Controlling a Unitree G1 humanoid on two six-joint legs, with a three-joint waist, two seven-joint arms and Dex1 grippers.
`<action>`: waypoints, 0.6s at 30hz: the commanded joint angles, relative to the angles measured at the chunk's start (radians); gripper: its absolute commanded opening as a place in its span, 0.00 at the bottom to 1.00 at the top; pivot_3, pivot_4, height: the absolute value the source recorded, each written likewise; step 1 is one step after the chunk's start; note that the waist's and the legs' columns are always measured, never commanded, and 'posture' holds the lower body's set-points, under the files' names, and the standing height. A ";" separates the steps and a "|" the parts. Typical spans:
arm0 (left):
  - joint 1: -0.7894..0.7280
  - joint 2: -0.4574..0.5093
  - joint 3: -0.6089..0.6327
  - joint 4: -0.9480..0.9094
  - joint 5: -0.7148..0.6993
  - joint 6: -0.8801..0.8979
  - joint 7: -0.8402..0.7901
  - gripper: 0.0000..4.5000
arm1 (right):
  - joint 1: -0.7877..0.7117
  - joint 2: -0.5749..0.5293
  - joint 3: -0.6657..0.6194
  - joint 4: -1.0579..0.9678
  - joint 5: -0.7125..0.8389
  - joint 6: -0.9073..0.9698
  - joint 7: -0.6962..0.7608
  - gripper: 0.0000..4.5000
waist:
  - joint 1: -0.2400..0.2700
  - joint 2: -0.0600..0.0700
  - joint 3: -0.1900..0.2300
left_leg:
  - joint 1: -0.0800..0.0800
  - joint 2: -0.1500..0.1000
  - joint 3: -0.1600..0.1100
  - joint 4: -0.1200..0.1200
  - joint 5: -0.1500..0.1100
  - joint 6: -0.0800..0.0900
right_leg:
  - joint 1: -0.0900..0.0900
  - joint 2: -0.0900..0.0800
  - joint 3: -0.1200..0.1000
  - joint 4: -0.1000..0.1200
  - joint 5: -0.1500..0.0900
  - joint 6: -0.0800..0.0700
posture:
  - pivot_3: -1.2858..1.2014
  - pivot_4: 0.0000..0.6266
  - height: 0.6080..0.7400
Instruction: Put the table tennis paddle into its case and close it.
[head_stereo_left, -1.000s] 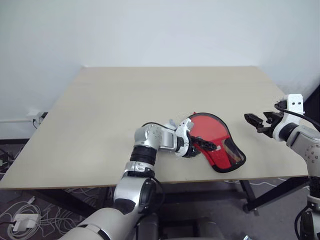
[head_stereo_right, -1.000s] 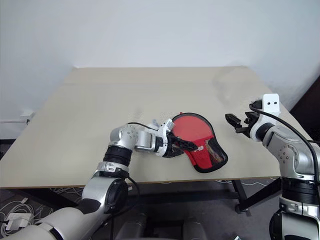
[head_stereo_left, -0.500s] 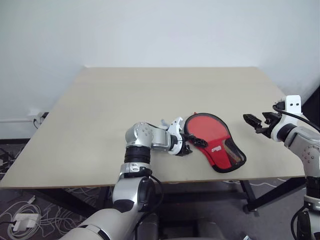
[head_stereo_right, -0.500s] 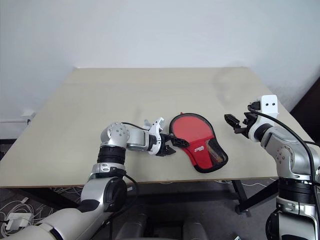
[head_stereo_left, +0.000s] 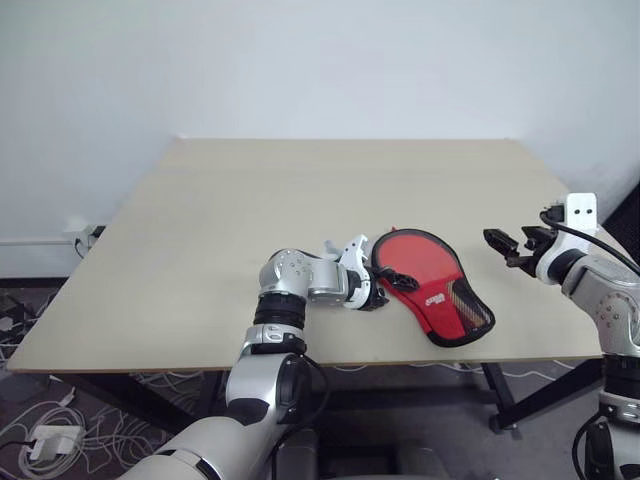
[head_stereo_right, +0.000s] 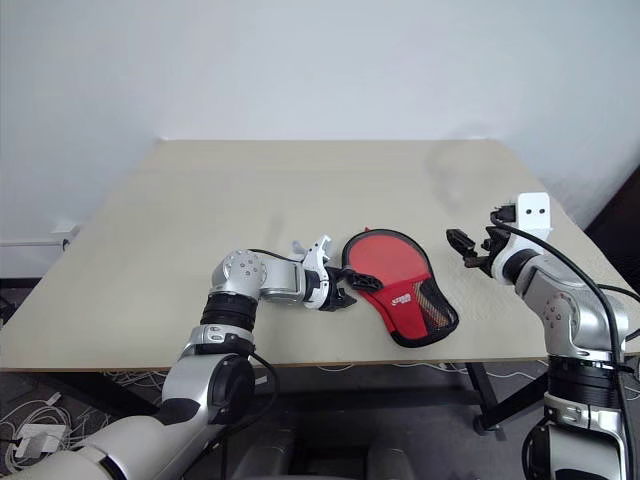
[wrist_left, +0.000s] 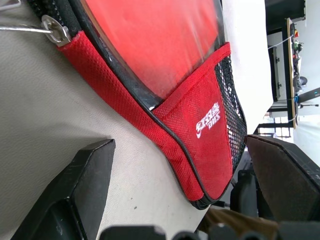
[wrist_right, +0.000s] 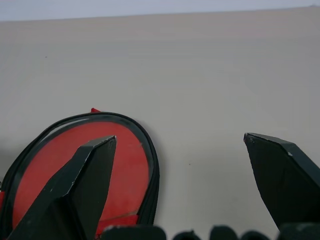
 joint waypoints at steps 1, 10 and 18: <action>-0.047 -0.182 -0.017 -0.001 -0.037 -0.002 -0.005 0.99 | -0.016 0.005 -0.021 -0.026 -0.013 -0.041 -0.008 0.99 | 0.000 0.000 0.000 | -0.001 0.000 0.000 0.000 0.000 0.000 | -0.001 0.000 0.000 0.000 0.000 0.000 | 0.52 0.00 0.81; -0.043 -0.028 -0.484 -0.198 0.108 -0.134 -0.186 0.99 | -0.036 0.022 -0.018 0.004 -0.032 -0.067 -0.011 0.99 | 0.000 0.001 0.001 | -0.005 0.000 0.000 0.000 0.000 0.000 | -0.002 0.000 0.000 0.000 0.000 0.000 | 0.52 0.00 0.81; 0.026 0.156 -0.884 -0.395 0.286 -0.291 -0.385 0.99 | -0.040 0.032 -0.007 0.012 -0.053 -0.079 -0.005 0.99 | -0.007 0.006 0.001 | -0.005 0.000 0.001 -0.002 0.000 0.000 | -0.003 0.001 0.002 -0.001 0.000 0.000 | 0.52 0.00 0.81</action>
